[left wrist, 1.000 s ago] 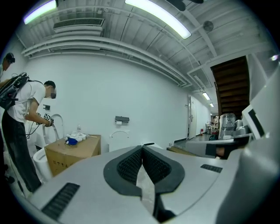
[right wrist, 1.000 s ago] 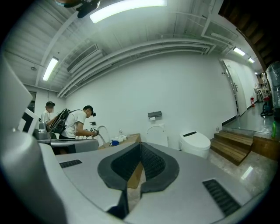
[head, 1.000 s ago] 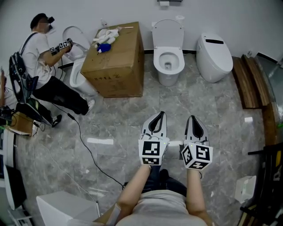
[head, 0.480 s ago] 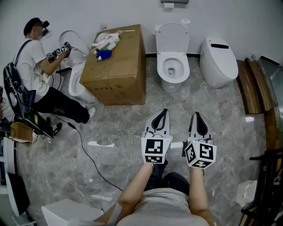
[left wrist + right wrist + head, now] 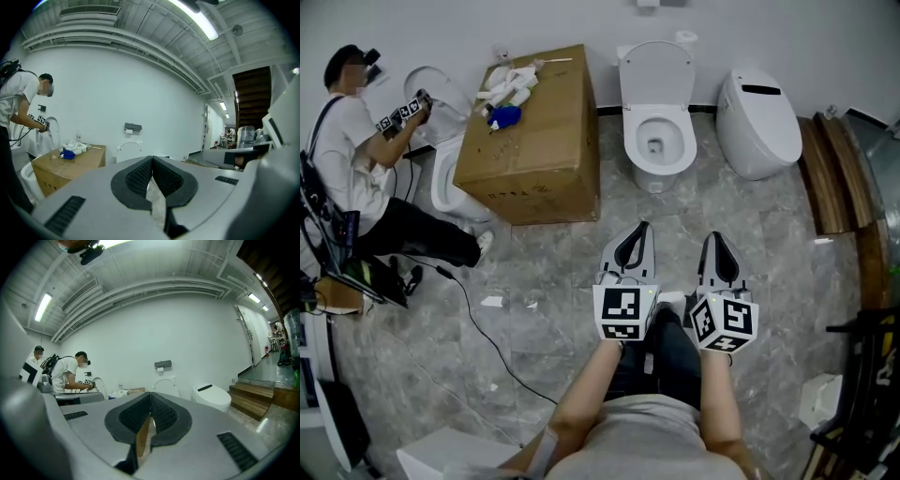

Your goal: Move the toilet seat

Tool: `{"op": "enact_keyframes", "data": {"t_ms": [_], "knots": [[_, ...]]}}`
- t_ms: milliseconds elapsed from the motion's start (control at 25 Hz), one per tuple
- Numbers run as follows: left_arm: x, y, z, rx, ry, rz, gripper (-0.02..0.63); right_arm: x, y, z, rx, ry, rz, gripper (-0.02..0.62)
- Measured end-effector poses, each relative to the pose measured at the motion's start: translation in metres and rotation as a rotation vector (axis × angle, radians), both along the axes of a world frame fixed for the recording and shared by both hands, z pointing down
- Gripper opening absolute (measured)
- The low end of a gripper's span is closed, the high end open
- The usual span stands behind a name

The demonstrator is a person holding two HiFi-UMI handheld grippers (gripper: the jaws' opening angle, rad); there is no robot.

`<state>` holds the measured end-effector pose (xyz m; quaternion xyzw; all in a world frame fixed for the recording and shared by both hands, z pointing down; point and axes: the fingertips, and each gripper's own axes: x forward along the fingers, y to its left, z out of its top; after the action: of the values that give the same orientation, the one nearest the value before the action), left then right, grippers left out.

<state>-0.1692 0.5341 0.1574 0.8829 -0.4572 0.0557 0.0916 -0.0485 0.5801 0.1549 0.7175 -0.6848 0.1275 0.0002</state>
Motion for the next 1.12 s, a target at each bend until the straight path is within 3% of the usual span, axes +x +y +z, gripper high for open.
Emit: {"op": "enact_keyframes", "data": {"t_ms": [360,920,1120], "knots": [[0.014,-0.060,0.019,-0.026,-0.017,-0.058,0.015,0.027,-0.064,0.017,-0.020,-0.020,-0.032,0.017],[0.081,-0.204,0.029,-0.051,-0.044,-0.126,0.015,0.116,-0.214,0.026,-0.040,-0.037,-0.070,0.015],[0.095,-0.233,0.035,-0.072,-0.044,-0.139,0.015,0.133,-0.247,0.036,-0.057,-0.052,-0.069,0.017]]}}
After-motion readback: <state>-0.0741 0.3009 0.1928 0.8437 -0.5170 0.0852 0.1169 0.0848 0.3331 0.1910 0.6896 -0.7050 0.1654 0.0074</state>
